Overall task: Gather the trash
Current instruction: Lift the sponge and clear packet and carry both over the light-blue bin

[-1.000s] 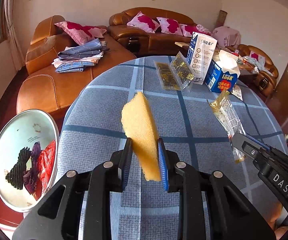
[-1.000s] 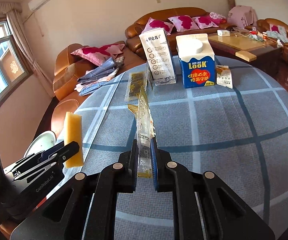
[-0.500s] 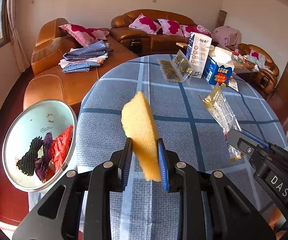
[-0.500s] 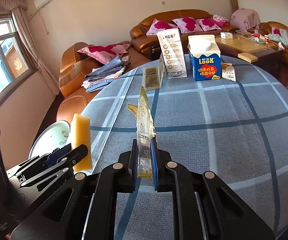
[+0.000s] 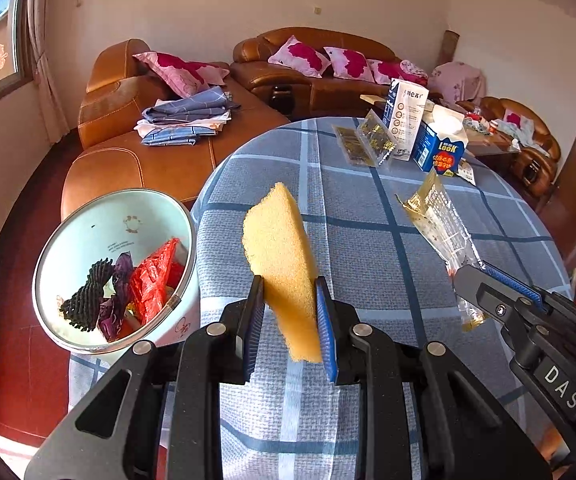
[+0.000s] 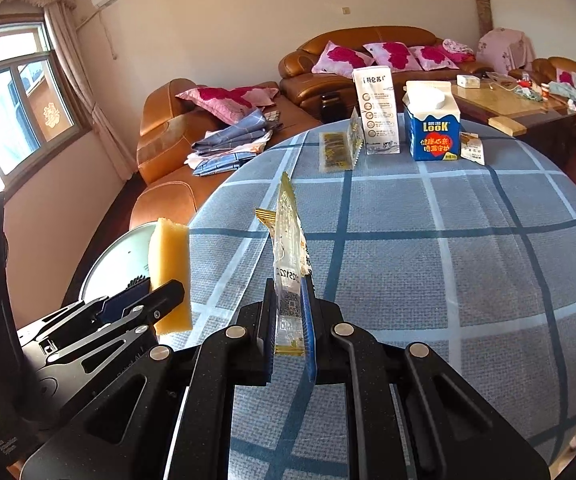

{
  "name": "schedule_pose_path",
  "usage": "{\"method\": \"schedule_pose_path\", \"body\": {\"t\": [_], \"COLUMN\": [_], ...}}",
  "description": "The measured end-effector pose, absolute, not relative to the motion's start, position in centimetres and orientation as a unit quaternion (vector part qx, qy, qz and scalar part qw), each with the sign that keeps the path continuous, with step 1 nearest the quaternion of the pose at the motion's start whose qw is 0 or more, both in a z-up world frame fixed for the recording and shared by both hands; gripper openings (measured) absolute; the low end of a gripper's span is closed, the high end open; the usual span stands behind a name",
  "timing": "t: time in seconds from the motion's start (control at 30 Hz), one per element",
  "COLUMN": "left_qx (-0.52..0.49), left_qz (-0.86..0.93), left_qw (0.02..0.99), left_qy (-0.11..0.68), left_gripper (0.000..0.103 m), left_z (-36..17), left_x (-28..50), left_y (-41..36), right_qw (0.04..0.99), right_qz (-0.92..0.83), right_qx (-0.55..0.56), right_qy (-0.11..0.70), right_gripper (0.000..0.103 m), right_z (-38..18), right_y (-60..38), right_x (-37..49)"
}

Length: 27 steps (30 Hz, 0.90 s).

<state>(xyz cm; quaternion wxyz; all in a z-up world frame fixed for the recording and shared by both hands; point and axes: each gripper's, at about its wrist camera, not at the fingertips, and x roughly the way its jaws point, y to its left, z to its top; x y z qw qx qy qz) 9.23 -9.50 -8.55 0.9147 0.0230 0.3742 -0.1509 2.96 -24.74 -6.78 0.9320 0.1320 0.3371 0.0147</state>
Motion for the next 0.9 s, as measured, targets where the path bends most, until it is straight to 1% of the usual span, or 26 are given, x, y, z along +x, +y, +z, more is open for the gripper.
{"method": "schedule_pose_path", "body": {"t": [0.53, 0.9], "left_qx": [0.009, -0.006], "left_qz": [-0.116, -0.087], "left_qw": [0.928, 0.933], "left_qy": [0.355, 0.35], "left_gripper": [0.025, 0.025], "left_z": [-7.1, -6.8], "left_x": [7.3, 7.4], "left_y": [-4.0, -0.4], "right_qw": [0.937, 0.935], "right_qz": [0.065, 0.108], "right_qx": [0.109, 0.09], "right_qy": [0.327, 0.324], "right_gripper": [0.013, 0.013], "right_z": [-5.2, -4.2], "right_y": [-19.4, -15.1], "right_x": [2.0, 2.8]}}
